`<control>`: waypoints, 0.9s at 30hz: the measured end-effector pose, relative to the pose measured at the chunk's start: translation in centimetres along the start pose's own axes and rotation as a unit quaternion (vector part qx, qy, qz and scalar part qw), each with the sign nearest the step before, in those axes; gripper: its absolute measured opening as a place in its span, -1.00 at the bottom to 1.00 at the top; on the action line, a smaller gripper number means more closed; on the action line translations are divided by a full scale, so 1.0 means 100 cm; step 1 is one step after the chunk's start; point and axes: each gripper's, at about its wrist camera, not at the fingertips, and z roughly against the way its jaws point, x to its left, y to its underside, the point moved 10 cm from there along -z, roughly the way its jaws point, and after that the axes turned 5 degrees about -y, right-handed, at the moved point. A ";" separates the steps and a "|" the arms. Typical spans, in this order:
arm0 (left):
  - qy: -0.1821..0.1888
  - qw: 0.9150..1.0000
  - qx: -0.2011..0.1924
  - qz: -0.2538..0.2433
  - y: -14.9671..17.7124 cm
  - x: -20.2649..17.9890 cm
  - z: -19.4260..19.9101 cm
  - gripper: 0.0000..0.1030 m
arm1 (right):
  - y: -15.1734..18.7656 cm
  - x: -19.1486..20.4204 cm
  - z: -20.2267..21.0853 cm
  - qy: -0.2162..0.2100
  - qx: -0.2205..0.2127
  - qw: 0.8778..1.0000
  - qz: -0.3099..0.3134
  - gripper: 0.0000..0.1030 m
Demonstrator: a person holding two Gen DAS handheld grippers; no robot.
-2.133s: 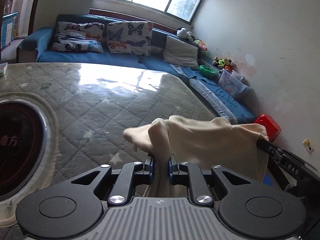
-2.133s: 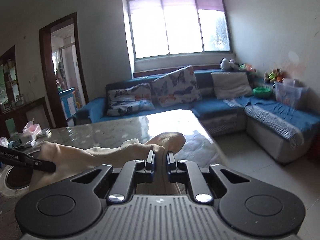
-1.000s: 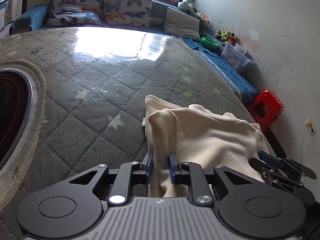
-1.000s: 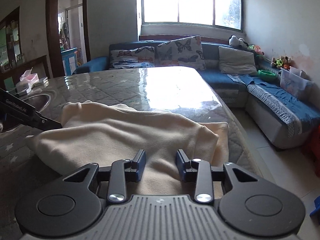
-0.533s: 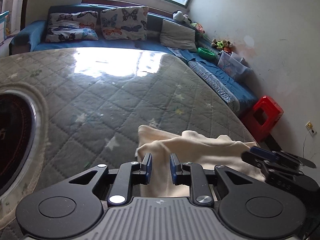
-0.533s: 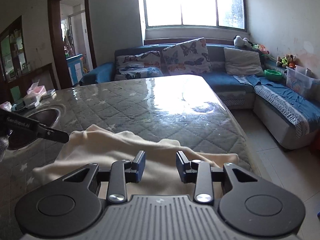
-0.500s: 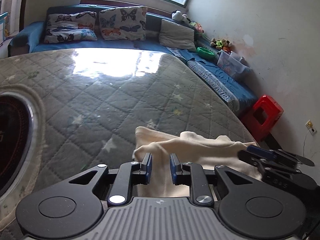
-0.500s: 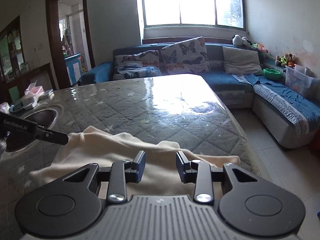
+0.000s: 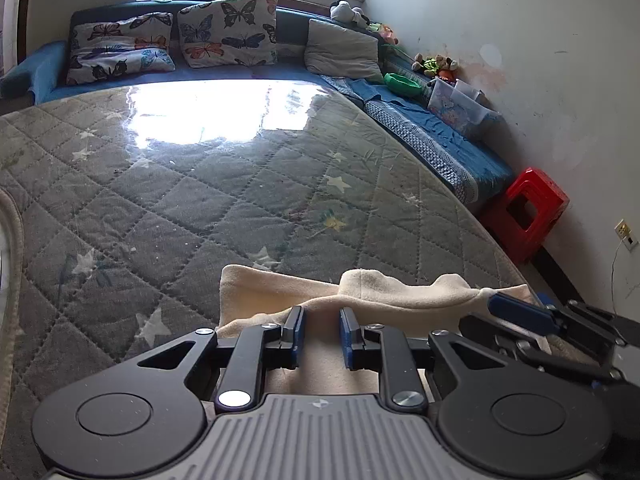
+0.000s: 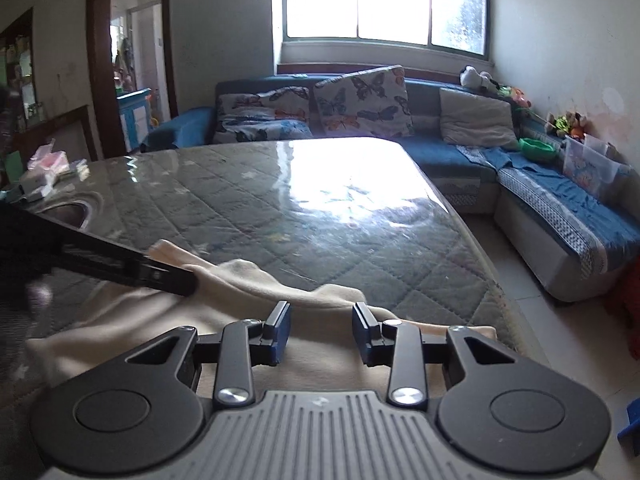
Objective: Fold clothes
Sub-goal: 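Lower the folded sweatshirt onto the table and open both grippers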
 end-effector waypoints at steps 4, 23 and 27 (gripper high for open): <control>-0.001 1.000 -0.003 0.000 0.001 -0.001 0.001 -0.59 | 0.003 0.026 0.004 -0.033 -0.004 0.999 0.004 -0.34; 0.017 1.000 -0.001 0.003 -0.001 0.003 0.003 -0.59 | 0.035 0.124 0.021 -0.117 -0.007 0.988 0.096 -0.32; 0.018 1.000 -0.010 -0.002 0.003 0.001 0.015 -0.58 | 0.033 0.116 0.037 -0.117 -0.022 0.990 0.078 -0.23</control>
